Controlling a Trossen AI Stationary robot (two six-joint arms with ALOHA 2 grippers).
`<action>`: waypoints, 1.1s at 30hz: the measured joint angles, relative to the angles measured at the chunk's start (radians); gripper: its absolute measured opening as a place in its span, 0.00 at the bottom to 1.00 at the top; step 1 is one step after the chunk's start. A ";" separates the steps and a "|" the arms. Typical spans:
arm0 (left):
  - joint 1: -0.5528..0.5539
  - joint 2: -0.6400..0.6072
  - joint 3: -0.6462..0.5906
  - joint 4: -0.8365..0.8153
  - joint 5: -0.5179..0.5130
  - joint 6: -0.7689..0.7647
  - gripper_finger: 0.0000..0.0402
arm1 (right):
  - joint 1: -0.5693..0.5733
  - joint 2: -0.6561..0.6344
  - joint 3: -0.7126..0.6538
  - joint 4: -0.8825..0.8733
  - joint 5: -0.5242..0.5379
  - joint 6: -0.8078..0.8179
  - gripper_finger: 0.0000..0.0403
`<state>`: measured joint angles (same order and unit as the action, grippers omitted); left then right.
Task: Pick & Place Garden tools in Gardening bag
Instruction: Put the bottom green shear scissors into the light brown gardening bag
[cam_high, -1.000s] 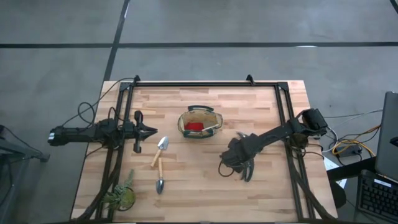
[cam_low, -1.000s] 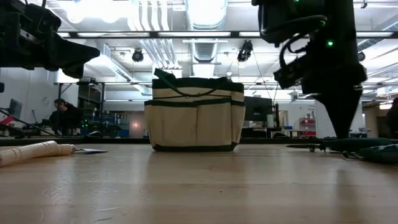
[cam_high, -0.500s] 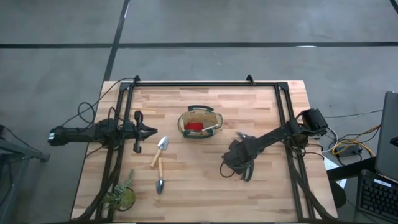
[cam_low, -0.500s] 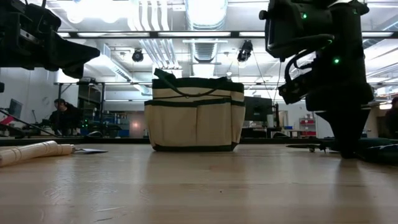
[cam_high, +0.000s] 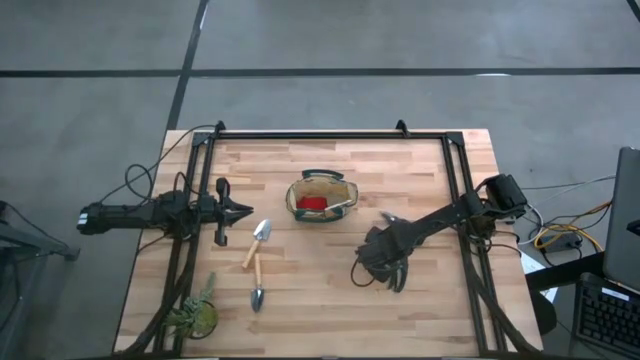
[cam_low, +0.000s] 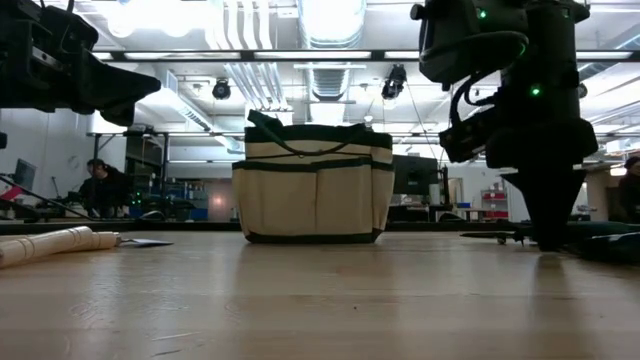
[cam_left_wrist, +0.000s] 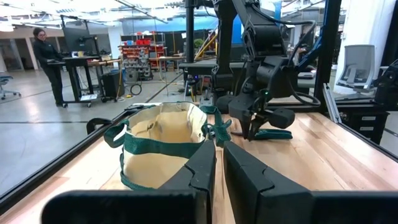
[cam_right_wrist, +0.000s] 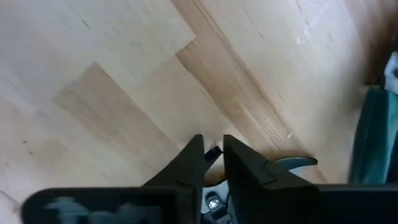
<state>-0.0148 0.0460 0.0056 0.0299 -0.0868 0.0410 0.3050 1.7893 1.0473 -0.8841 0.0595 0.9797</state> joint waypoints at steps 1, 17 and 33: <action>0.000 0.000 0.000 0.000 0.000 0.000 0.09 | 0.000 0.000 0.000 0.008 0.000 -0.004 0.08; 0.000 0.000 0.000 0.000 0.000 0.000 0.09 | 0.008 0.000 0.052 0.038 0.027 -0.090 0.02; 0.000 0.000 0.000 0.000 0.000 0.000 0.09 | 0.061 -0.002 0.294 -0.137 0.212 -0.148 0.02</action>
<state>-0.0147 0.0456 0.0055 0.0299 -0.0868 0.0410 0.3657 1.7878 1.3409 -1.0208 0.2714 0.8315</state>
